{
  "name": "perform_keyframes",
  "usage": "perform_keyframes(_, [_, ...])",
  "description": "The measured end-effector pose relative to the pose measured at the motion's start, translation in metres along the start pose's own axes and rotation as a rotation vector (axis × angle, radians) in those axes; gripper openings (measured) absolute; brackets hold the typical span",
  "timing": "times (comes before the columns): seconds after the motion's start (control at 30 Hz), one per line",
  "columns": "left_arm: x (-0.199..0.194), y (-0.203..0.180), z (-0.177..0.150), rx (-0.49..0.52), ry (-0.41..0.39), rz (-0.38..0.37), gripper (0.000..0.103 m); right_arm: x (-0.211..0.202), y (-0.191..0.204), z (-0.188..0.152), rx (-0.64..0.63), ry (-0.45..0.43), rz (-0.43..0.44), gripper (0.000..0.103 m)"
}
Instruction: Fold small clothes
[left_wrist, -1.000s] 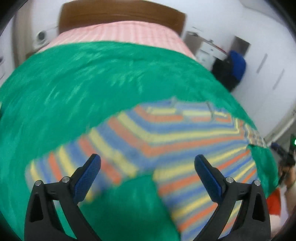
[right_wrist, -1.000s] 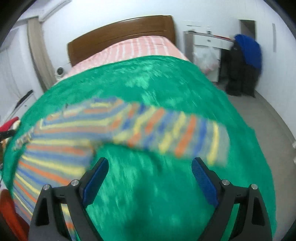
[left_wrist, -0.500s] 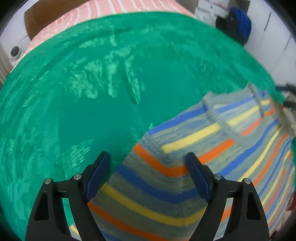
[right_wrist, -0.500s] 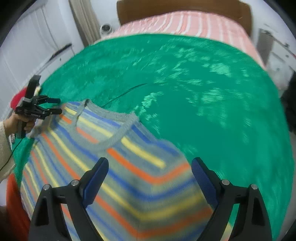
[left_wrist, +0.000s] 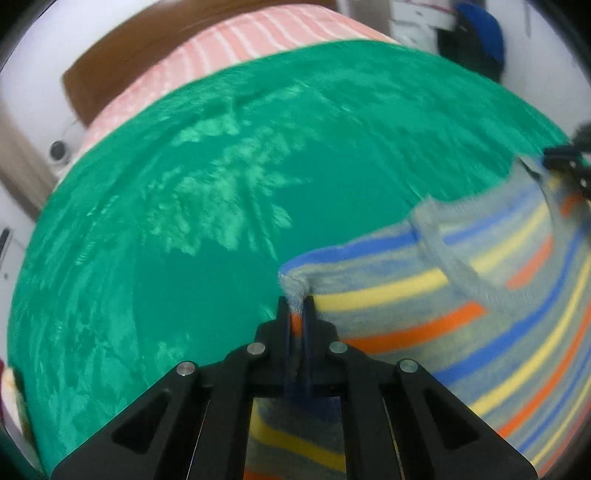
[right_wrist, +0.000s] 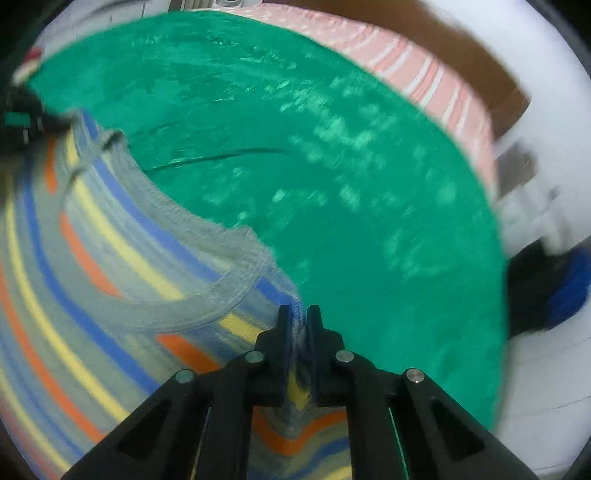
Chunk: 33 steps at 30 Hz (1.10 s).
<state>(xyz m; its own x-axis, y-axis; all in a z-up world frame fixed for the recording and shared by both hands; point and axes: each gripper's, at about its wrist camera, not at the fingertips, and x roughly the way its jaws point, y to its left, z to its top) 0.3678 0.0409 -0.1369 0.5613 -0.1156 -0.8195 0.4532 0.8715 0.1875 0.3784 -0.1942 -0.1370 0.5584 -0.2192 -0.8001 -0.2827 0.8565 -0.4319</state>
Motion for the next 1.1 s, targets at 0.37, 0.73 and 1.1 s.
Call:
perform_keyframes(0.37, [0.004,0.011,-0.005,-0.106,-0.01,-0.033,0.055,0.01,-0.065,-0.002,0.308,-0.007,0.273,0.053])
perform_keyframes(0.73, [0.005,-0.006,-0.007,0.007,0.014,-0.175,0.034,0.037,-0.057,-0.021,0.277,0.112,0.463,0.054])
perform_keyframes(1.1, [0.007,-0.004,0.012,-0.028,-0.037,0.027,0.002,0.015,-0.008,0.012,-0.034,0.027,-0.124,0.003])
